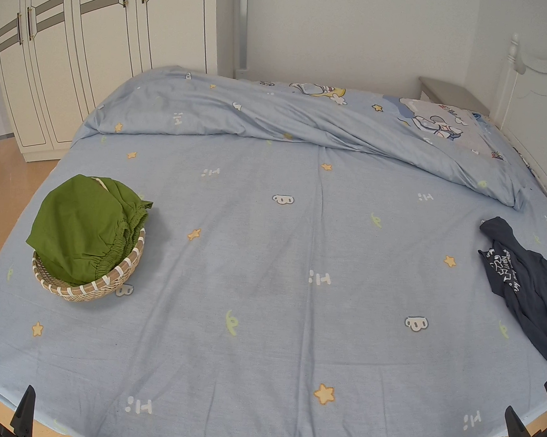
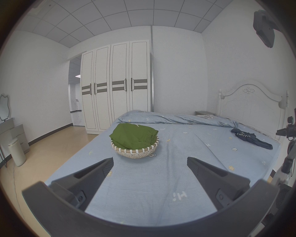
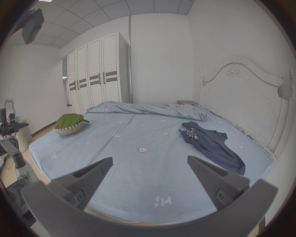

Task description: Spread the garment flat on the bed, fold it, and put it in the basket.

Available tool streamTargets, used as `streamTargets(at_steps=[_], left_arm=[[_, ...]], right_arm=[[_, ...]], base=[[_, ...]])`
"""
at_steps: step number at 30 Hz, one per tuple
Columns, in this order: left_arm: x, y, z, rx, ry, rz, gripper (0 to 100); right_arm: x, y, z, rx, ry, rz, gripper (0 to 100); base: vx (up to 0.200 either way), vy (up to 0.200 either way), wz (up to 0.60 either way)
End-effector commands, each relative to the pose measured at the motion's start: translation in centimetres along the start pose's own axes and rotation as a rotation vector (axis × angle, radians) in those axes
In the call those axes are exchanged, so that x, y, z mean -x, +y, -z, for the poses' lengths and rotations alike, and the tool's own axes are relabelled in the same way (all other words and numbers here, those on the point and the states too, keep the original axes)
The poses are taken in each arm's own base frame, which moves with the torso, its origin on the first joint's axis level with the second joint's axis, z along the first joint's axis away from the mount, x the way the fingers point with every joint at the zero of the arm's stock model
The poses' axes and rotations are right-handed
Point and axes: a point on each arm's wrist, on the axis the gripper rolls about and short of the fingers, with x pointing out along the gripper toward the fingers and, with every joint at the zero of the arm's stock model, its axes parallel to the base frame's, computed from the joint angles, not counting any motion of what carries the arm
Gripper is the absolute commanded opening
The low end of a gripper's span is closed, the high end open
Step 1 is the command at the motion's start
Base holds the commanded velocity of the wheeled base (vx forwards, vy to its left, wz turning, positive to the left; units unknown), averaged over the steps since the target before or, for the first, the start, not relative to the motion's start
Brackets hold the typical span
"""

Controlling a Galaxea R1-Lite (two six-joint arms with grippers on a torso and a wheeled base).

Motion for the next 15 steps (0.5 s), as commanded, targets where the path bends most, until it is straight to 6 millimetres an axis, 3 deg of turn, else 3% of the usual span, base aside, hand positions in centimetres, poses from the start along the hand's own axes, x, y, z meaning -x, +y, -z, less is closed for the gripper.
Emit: streamTargets(at_steps=[1, 7, 15], left_arm=[[-0.06, 0.0, 0.46, 0.0, 0.008, 0.0, 100], [-0.06, 0.0, 0.46, 0.0, 0.008, -0.003, 100], [-0.06, 0.0, 0.46, 0.002, 0.008, -0.003, 100]], right_arm=[[0.13, 0.01, 0.03, 0.001, -0.017, 0.0, 100], [0.13, 0.01, 0.03, 0.001, -0.017, 0.0, 100], [0.13, 0.01, 0.06, 0.003, -0.014, -0.001, 100]], base=[[0.0, -0.2, 0.0], [0.0, -0.2, 0.0], [0.0, 0.0, 0.0]])
